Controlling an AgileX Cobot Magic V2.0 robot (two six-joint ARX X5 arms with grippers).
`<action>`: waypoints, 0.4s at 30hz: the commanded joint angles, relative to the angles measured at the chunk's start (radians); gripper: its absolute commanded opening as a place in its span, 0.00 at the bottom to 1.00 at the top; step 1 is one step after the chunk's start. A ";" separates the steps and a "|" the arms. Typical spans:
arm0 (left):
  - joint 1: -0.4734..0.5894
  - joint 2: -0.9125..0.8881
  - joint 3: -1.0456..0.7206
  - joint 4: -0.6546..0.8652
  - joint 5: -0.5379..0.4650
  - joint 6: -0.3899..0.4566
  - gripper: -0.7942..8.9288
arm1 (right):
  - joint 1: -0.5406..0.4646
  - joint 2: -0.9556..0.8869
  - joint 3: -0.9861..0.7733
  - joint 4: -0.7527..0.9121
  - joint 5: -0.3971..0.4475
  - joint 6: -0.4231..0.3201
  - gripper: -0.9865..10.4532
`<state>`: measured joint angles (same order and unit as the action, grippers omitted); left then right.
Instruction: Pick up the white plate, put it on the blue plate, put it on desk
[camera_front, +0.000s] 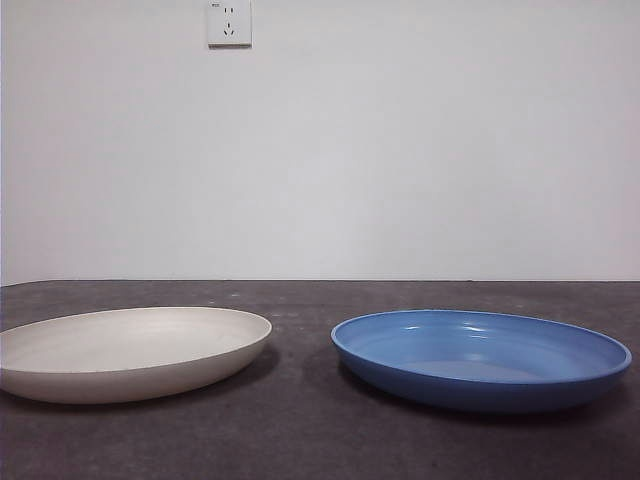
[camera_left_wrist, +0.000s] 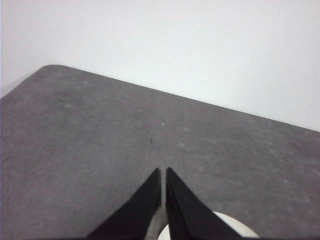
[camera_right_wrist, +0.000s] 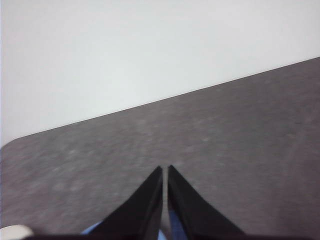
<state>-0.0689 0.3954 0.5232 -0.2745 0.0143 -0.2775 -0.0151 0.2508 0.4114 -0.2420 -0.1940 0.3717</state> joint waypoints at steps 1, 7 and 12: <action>-0.008 0.056 0.093 -0.012 0.041 0.017 0.10 | 0.000 0.062 0.069 -0.018 -0.060 0.013 0.10; -0.023 0.168 0.204 -0.018 0.176 0.026 0.10 | 0.000 0.215 0.191 -0.076 -0.248 0.011 0.10; -0.040 0.233 0.235 -0.027 0.312 0.024 0.10 | 0.023 0.307 0.264 -0.124 -0.362 0.003 0.10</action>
<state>-0.1055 0.6189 0.7341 -0.3031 0.3023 -0.2680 0.0032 0.5507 0.6533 -0.3656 -0.5381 0.3725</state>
